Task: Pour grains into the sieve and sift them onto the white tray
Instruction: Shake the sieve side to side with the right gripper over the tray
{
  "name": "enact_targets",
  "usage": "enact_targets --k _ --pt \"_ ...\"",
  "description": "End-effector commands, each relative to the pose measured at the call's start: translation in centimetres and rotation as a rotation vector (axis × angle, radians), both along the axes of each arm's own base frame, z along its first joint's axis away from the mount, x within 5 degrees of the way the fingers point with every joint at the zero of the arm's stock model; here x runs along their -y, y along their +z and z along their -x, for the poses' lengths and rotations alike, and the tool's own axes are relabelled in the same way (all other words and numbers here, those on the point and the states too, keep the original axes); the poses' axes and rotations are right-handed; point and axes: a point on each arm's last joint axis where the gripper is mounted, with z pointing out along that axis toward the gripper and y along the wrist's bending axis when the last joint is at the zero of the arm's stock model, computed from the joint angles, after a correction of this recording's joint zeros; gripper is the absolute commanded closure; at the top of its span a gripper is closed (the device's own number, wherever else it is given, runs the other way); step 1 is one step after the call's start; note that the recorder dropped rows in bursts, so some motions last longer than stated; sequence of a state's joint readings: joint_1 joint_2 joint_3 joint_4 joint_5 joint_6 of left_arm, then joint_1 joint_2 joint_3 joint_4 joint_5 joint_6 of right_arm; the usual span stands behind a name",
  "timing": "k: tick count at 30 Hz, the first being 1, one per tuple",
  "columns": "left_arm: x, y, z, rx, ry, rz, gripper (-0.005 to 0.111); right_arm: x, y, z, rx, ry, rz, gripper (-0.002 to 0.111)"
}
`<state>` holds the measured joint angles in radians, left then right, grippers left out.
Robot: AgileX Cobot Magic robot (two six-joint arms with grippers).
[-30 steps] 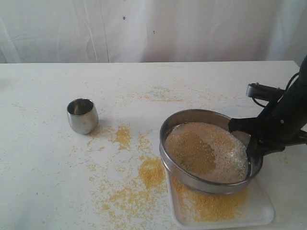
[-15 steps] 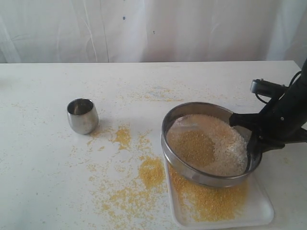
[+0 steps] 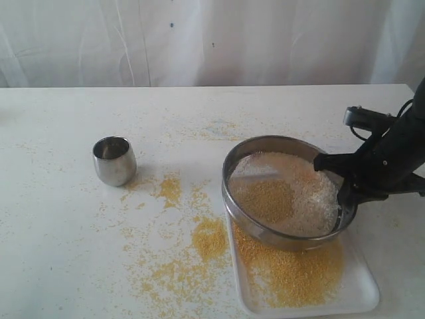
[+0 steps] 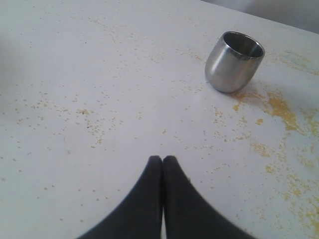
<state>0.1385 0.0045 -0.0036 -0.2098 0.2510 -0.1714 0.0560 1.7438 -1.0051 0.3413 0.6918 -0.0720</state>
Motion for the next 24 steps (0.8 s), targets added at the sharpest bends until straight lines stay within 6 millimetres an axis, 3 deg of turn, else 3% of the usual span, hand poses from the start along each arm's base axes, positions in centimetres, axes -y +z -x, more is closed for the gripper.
enact_targets --k 1,6,11,15,21,24 --pt "0.0 -0.1 0.0 -0.003 0.001 0.008 0.107 -0.4 0.5 1.3 -0.139 0.018 -0.055 0.108" --pt "0.0 -0.1 0.0 -0.003 0.001 0.008 0.107 0.2 0.6 -0.9 0.086 -0.036 -0.004 0.108" --pt "0.0 -0.1 0.0 -0.003 0.001 0.008 0.107 -0.2 0.7 1.0 -0.101 0.054 -0.032 0.108" --pt "0.0 -0.1 0.0 -0.003 0.001 0.008 0.107 0.3 1.1 -1.1 0.124 -0.009 0.010 0.108" --pt "0.0 -0.1 0.0 -0.003 0.001 0.008 0.107 -0.3 1.1 1.5 -0.155 0.075 -0.043 0.108" --pt "0.0 -0.1 0.0 -0.003 0.001 0.008 0.107 0.1 1.1 -0.7 0.061 0.009 -0.003 0.108"
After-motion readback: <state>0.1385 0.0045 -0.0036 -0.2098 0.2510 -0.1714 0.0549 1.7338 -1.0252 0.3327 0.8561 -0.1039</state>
